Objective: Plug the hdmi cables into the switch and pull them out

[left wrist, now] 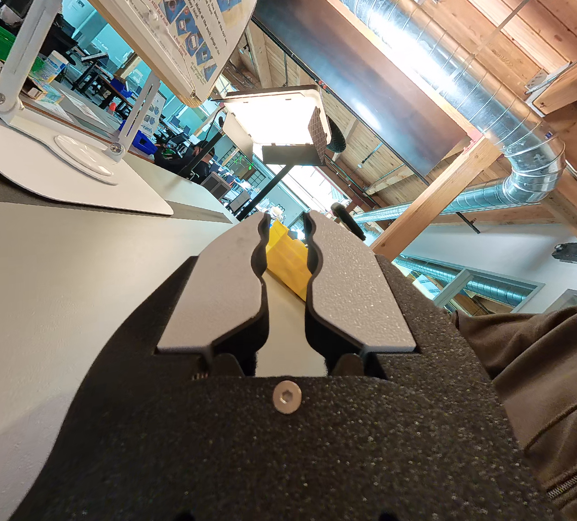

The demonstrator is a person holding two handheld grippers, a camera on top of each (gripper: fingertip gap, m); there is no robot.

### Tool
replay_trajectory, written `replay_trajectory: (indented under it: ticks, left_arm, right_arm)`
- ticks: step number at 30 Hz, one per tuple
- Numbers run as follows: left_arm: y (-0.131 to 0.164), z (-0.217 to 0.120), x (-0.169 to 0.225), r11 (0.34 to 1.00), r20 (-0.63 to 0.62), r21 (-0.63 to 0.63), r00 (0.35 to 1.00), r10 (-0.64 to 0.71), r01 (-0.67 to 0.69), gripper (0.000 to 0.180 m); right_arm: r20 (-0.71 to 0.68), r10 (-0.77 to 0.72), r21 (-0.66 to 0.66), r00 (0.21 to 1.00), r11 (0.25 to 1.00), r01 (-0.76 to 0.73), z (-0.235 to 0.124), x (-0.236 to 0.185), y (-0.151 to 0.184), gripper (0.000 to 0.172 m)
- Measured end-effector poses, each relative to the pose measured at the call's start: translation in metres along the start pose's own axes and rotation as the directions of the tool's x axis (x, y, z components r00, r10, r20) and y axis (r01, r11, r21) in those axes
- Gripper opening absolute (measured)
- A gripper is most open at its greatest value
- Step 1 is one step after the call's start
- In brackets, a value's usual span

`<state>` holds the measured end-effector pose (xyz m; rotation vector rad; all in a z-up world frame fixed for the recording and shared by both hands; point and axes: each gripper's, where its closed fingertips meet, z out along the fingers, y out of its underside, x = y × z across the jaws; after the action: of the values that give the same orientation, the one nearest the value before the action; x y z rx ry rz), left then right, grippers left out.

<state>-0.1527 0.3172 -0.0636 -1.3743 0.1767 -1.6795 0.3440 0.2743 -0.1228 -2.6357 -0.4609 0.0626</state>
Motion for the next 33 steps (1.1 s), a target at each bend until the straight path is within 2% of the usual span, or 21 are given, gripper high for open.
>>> replay_trajectory:
  ticks: [3,5,7,9,12,16,19,23,25,26,28,30,33]
  left_arm:
    - [0.0,0.0,0.0,1.0,-0.002,-0.003,1.0,-0.001,0.001,0.021]
    - [0.001,0.0,0.001,1.0,-0.006,-0.006,1.0,-0.001,0.001,0.021]
    - [0.003,0.0,0.002,1.0,-0.011,-0.023,1.0,0.004,-0.004,0.021]
    - [0.005,0.002,0.004,0.999,-0.013,-0.039,1.0,0.016,-0.017,0.021]
    - [0.008,0.004,0.005,0.997,-0.014,-0.063,0.998,0.054,-0.055,0.021]
    - [0.007,0.009,0.01,0.975,-0.002,-0.069,0.978,0.21,-0.21,0.022]
    - [-0.003,0.01,0.018,0.895,0.057,-0.012,0.893,0.446,-0.446,0.026]
    - [-0.017,0.002,0.022,0.698,0.244,-0.009,0.675,0.696,-0.716,0.04]
    - [-0.013,-0.001,0.026,0.623,0.257,-0.05,0.593,0.763,-0.781,0.043]
    - [-0.009,0.0,0.028,0.611,0.238,-0.071,0.581,0.778,-0.789,0.046]
    - [-0.004,-0.002,0.025,0.637,0.23,-0.106,0.605,0.762,-0.763,0.05]
    - [-0.003,-0.01,0.019,0.666,0.269,-0.139,0.62,0.737,-0.733,0.049]
    - [-0.004,-0.032,0.022,0.684,0.36,-0.155,0.604,0.711,-0.713,0.049]
  right_arm:
    - [0.117,0.021,-0.112,0.993,0.994,-0.008,0.013,-0.019,0.007,0.009]
    - [0.171,0.057,-0.079,0.984,0.996,-0.044,0.015,-0.024,0.001,0.017]
    - [0.221,0.128,0.015,0.967,0.991,-0.134,0.008,-0.021,-0.012,0.03]
    - [0.203,0.138,0.167,0.969,0.971,-0.173,-0.011,-0.011,-0.026,0.036]
    - [0.083,0.092,0.383,0.992,0.916,-0.117,-0.054,-0.005,-0.035,0.039]
    - [-0.046,0.011,0.497,0.999,0.868,0.013,-0.087,-0.043,-0.014,0.045]
    - [-0.051,-0.027,0.533,0.998,0.844,0.051,-0.08,-0.093,0.014,0.046]
    - [-0.026,-0.037,0.503,0.999,0.863,0.045,-0.037,-0.15,0.056,0.046]
    - [0.027,-0.035,0.483,0.999,0.875,0.018,-0.02,-0.171,0.07,0.046]
    - [0.057,-0.028,0.476,0.998,0.88,-0.002,-0.013,-0.179,0.074,0.045]
    - [0.101,-0.017,0.457,0.995,0.889,-0.031,-0.002,-0.187,0.081,0.043]
    - [0.102,-0.022,0.46,0.995,0.887,-0.027,-0.002,-0.188,0.081,0.044]
    - [0.131,-0.02,0.458,0.991,0.888,-0.042,-0.002,-0.189,0.082,0.045]
